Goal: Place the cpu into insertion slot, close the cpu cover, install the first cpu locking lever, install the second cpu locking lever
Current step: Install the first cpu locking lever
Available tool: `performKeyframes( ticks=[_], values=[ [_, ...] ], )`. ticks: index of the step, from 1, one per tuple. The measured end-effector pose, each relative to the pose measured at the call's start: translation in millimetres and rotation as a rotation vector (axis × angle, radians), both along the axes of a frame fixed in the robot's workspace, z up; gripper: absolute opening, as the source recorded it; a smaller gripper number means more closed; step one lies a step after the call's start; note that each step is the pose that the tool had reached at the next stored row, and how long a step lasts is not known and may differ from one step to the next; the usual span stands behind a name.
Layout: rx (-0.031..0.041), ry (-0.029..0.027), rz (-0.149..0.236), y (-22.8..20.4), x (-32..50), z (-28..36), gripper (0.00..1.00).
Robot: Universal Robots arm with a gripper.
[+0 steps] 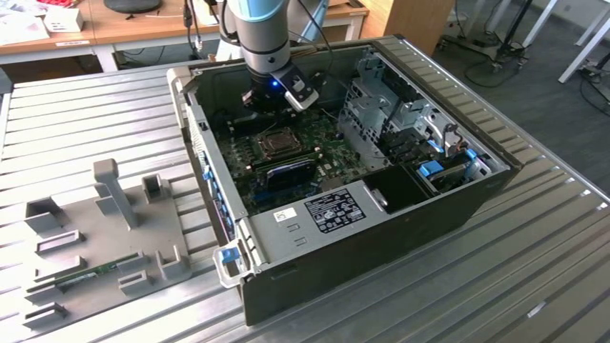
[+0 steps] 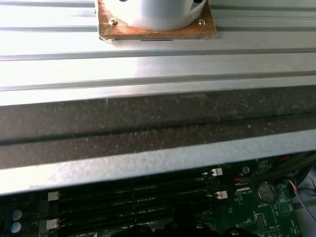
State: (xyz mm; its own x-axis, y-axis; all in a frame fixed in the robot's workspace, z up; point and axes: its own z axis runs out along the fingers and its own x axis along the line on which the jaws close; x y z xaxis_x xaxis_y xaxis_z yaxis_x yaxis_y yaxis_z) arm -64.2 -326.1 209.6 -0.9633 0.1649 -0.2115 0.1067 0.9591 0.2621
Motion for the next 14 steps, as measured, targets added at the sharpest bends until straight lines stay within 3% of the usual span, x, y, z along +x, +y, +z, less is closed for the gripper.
performKeyframes(
  ticks=[14],
  values=[
    [0.0001,-0.0001,-0.027,0.8,-0.1,-1.8,0.10]
  ],
)
